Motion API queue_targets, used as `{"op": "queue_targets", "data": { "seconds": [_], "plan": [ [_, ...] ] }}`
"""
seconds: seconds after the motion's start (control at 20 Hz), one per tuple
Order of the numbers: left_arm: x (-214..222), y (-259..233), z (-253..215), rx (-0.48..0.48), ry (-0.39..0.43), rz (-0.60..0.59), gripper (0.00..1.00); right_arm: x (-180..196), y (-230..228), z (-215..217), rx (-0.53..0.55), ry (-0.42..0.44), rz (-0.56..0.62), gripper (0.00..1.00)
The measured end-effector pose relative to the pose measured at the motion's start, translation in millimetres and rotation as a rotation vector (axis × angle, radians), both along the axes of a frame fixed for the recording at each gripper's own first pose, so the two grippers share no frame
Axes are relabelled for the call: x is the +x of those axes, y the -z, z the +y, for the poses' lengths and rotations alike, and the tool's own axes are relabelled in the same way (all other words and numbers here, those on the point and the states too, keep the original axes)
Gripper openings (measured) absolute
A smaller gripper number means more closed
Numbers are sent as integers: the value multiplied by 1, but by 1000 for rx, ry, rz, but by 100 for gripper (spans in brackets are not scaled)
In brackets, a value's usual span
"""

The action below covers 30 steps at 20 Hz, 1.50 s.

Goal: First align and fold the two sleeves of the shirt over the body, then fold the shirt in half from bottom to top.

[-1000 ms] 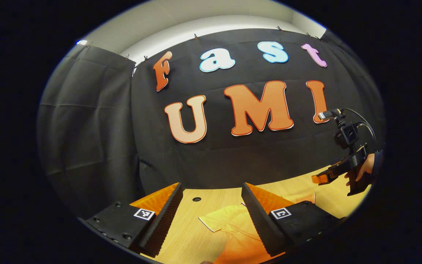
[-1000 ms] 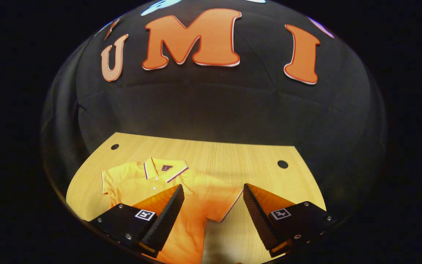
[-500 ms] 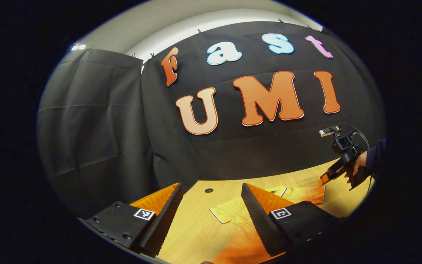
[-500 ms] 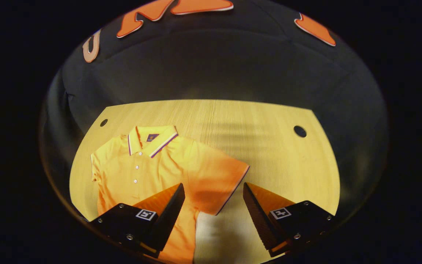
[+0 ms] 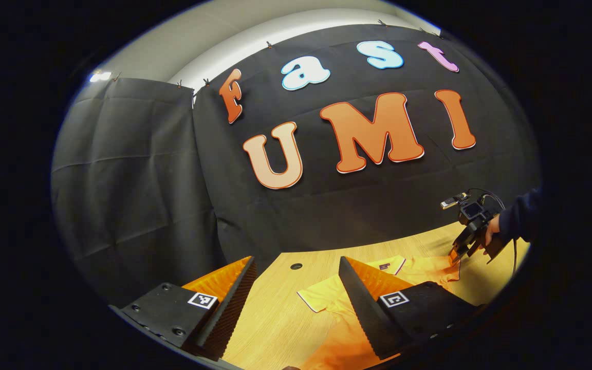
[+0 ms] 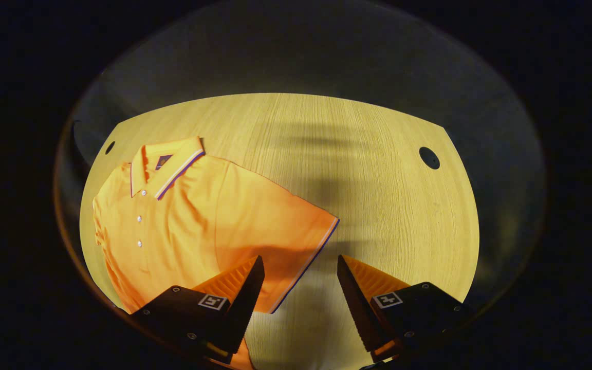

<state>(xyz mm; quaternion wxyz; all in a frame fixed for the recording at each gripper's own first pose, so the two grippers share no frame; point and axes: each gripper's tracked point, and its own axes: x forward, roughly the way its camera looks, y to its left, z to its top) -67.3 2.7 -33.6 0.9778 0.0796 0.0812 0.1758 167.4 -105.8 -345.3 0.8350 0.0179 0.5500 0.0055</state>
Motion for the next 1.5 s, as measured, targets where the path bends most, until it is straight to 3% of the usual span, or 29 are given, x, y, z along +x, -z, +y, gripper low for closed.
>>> {"op": "queue_targets", "data": {
  "seconds": [0.1,0.15,0.25,0.3,0.5,0.55,0.7,0.8,0.85,0.9,1.05,1.5],
  "plan": [
    [0,-1,1,3,-10,5,99,4,8,1,6,15,35,84],
    [0,-1,2,6,-15,7,99,5,11,1,7,19,53,77],
    [1,0,2,8,-20,14,99,3,20,9,38,21,93,85],
    [0,2,1,7,-20,18,99,-7,26,13,51,8,149,80],
    [8,10,-6,-4,-5,41,99,4,23,14,55,1,137,74],
    [11,10,-8,-6,1,44,100,4,24,12,55,-14,125,68],
    [17,10,-11,-4,16,42,99,3,23,10,75,-24,111,28],
    [19,8,-14,-5,25,42,100,8,20,15,121,-7,83,22],
    [20,9,-14,-6,26,40,99,9,20,19,149,-16,75,9],
    [21,9,-13,-5,26,41,100,6,18,26,180,-22,68,13],
    [20,9,-6,-9,8,43,99,25,-2,33,194,-6,-22,9],
    [14,17,11,-31,-37,54,99,32,-48,89,225,-156,-114,9]
  ]
}}
